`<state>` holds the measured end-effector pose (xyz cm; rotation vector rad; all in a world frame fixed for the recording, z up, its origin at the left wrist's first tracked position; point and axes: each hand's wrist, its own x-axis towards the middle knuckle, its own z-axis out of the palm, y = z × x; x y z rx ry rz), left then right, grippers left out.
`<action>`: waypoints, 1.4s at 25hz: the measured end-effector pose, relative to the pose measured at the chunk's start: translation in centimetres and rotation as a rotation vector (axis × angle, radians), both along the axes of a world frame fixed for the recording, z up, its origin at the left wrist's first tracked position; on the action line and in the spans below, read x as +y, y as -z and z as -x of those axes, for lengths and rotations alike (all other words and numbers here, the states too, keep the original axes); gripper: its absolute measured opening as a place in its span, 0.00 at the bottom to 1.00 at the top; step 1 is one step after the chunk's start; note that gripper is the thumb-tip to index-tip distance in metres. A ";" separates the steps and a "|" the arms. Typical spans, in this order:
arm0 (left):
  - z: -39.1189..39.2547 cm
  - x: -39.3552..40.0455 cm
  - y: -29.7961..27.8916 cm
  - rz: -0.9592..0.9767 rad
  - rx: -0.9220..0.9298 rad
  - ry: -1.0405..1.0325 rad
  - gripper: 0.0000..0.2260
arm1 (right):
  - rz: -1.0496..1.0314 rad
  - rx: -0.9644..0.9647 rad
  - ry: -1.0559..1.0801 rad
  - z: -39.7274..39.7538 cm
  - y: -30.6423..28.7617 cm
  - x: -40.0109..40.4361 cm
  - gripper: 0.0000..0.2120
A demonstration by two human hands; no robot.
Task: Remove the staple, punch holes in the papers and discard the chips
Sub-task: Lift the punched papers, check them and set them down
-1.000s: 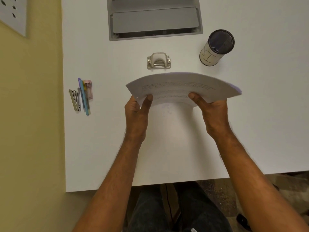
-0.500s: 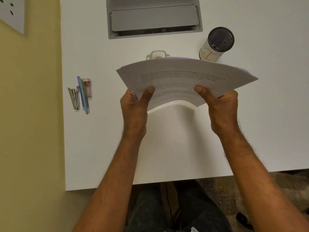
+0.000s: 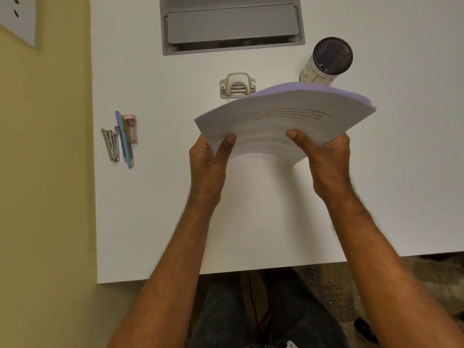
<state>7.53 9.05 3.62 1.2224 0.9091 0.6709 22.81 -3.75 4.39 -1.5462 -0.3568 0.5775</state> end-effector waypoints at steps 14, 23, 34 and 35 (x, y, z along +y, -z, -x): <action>-0.4 0.9 0.4 0.005 0.034 -0.005 0.09 | 0.002 -0.031 0.011 0.1 -0.6 0.0 0.23; 2.7 2.4 -2.2 0.104 0.064 -0.013 0.07 | 0.083 -0.120 -0.070 2.0 -2.3 0.2 0.09; 5.4 1.3 0.9 0.326 0.109 0.138 0.10 | 0.126 -0.012 0.028 1.6 0.7 0.8 0.07; 5.4 0.9 1.1 0.336 0.103 0.145 0.10 | 0.122 -0.012 0.032 1.4 0.7 0.9 0.08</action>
